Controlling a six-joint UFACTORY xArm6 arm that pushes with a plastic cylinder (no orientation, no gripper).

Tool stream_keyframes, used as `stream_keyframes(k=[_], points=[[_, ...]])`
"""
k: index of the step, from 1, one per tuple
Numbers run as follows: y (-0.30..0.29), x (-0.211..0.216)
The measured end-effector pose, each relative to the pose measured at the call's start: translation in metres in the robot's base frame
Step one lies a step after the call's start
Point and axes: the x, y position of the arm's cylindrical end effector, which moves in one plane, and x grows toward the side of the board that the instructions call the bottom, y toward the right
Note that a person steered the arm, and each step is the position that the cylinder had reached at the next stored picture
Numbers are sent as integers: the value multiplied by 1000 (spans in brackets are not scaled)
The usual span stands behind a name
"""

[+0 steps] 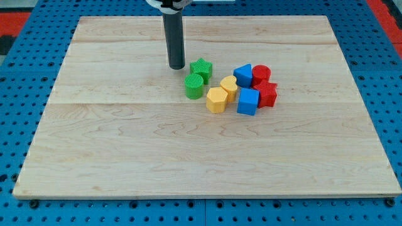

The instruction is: Push the triangle slightly to left

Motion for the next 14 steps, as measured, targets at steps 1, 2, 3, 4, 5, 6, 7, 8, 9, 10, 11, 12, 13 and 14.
stream_keyframes(k=[1,2,3,4,5,6,7,8,9,10,11,12,13,14], points=[[0,0],[0,0],[0,-1],[-1,-1],[-1,-6],[1,-7],[0,-7],[-1,-12],[2,-36],[9,-45],[51,-45],[56,-21],[67,-15],[113,-22]])
